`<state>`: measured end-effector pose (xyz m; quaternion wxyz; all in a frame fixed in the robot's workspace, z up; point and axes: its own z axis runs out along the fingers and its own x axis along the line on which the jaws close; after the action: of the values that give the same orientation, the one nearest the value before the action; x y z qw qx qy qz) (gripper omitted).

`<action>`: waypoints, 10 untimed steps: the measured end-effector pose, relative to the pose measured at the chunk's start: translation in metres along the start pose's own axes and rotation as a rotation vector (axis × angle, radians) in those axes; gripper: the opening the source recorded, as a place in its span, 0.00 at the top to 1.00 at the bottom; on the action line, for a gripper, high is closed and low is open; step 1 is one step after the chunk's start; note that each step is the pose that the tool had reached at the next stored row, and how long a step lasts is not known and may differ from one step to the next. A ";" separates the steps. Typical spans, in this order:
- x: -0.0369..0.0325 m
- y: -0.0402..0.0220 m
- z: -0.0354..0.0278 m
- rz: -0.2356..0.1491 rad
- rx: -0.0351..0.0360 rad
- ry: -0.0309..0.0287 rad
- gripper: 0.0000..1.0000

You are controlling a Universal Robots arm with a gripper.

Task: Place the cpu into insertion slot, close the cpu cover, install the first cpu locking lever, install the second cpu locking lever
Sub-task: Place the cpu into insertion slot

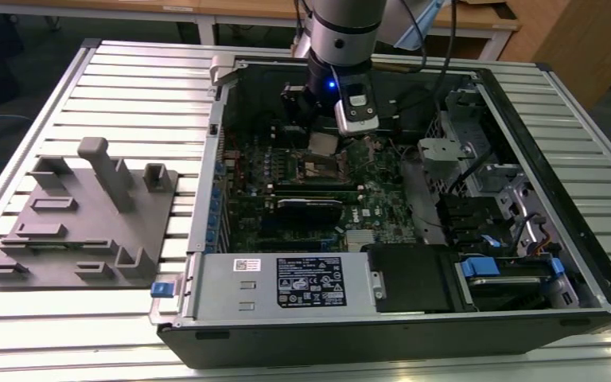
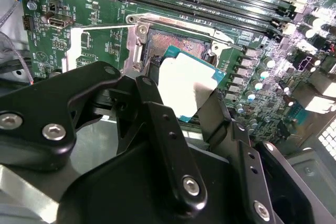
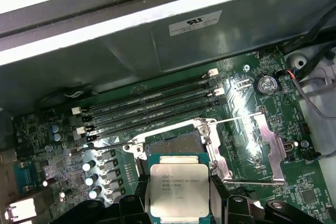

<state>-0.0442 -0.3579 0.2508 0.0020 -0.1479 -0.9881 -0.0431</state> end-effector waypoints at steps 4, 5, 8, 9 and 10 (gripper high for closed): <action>0.0001 0.0000 0.0000 0.001 0.0000 -0.0001 0.46; 0.0002 -0.0001 0.0000 0.002 0.0001 -0.0002 0.46; 0.0004 -0.0001 0.0001 0.061 -0.0010 -0.0052 0.46; 0.0004 -0.0001 0.0000 0.064 -0.0009 -0.0055 0.46; 0.0004 -0.0002 0.0000 0.070 -0.0007 -0.0061 0.46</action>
<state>-0.0446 -0.3579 0.2507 0.0005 -0.1827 -0.9822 -0.0429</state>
